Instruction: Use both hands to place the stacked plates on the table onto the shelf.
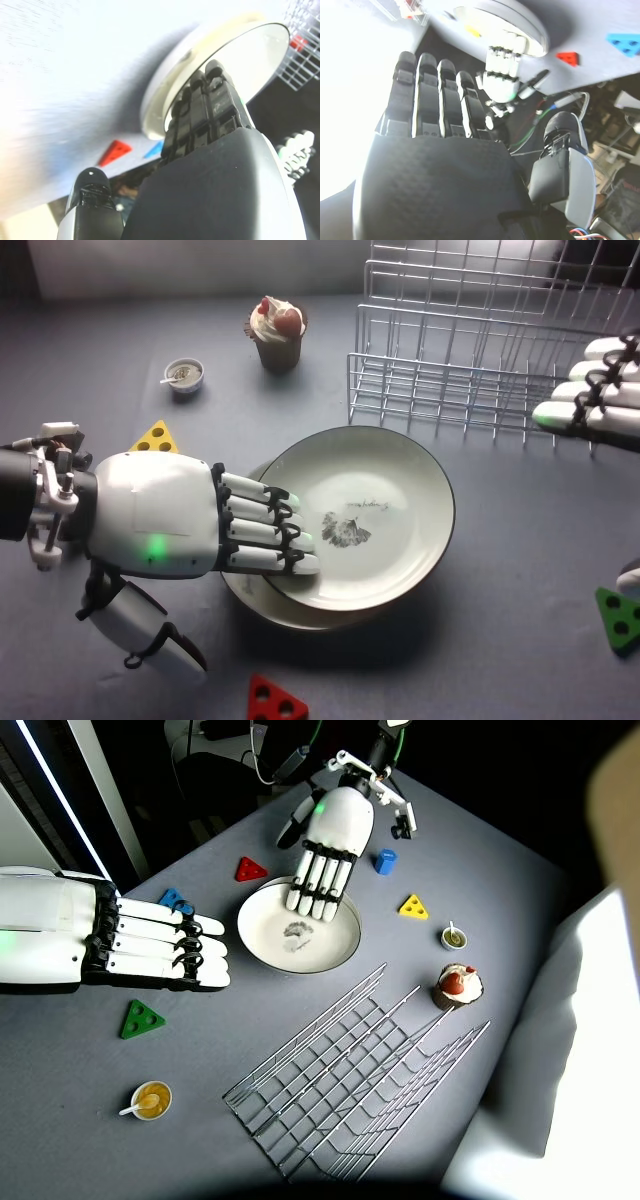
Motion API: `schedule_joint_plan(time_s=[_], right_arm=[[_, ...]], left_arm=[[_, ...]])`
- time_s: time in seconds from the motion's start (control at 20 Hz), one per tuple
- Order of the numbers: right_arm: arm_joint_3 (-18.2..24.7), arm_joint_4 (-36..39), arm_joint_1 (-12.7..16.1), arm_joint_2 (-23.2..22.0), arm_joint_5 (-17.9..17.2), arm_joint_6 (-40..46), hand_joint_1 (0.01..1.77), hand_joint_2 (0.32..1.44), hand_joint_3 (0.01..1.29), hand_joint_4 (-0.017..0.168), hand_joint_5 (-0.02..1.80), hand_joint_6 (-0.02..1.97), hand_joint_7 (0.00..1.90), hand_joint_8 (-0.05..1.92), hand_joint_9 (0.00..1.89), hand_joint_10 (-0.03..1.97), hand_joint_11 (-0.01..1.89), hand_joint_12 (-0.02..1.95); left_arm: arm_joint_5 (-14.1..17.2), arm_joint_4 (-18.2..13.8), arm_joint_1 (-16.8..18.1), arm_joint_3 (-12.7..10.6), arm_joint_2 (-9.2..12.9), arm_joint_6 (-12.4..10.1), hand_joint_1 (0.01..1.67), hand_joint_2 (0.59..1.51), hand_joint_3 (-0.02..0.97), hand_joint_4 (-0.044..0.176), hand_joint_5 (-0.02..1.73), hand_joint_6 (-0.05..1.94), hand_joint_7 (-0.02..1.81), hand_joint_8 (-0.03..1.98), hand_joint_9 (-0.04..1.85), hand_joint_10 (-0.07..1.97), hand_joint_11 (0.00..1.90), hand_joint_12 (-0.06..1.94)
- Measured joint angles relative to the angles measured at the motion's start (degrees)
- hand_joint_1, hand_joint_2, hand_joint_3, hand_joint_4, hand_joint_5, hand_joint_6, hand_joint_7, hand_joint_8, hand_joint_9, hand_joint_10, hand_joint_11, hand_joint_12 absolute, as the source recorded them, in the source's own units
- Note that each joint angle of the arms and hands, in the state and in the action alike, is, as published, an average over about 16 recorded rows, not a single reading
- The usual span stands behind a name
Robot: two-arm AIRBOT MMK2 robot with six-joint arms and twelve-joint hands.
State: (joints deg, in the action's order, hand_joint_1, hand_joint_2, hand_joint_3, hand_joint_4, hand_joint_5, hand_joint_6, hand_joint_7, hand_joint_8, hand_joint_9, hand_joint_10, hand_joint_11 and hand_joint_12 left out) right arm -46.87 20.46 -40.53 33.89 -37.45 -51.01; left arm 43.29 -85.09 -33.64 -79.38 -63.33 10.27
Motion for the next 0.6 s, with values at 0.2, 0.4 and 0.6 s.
schedule_joint_plan(time_s=[0.2,0.4,0.6], right_arm=[[-0.55,-0.07,2.34,1.72,2.17,-2.81,0.02,0.98,0.02,0.004,0.13,0.02,0.19,0.01,0.2,0.0,0.17,0.02],[-1.54,-0.17,4.48,4.33,4.73,-6.17,0.08,0.94,0.02,0.004,0.13,0.02,0.2,0.01,0.2,0.0,0.19,0.02],[-3.09,-0.24,6.35,7.67,7.03,-9.27,0.19,0.9,0.02,0.004,0.12,0.01,0.2,0.01,0.21,0.0,0.21,0.02]], left_arm=[[-1.12,1.2,0.44,-0.17,-1.44,-0.5,0.01,1.069,0.004,-0.008,0.09,-0.02,0.12,-0.01,0.19,-0.01,0.17,0.01],[-2.2,1.79,1.13,-0.23,-2.65,-0.67,0.01,1.069,0.004,-0.008,0.09,-0.02,0.12,-0.01,0.2,-0.01,0.17,0.01],[-3.34,2.04,1.97,-0.24,-3.78,-0.67,0.01,1.069,0.004,-0.007,0.1,-0.02,0.12,-0.01,0.2,-0.01,0.18,0.01]])
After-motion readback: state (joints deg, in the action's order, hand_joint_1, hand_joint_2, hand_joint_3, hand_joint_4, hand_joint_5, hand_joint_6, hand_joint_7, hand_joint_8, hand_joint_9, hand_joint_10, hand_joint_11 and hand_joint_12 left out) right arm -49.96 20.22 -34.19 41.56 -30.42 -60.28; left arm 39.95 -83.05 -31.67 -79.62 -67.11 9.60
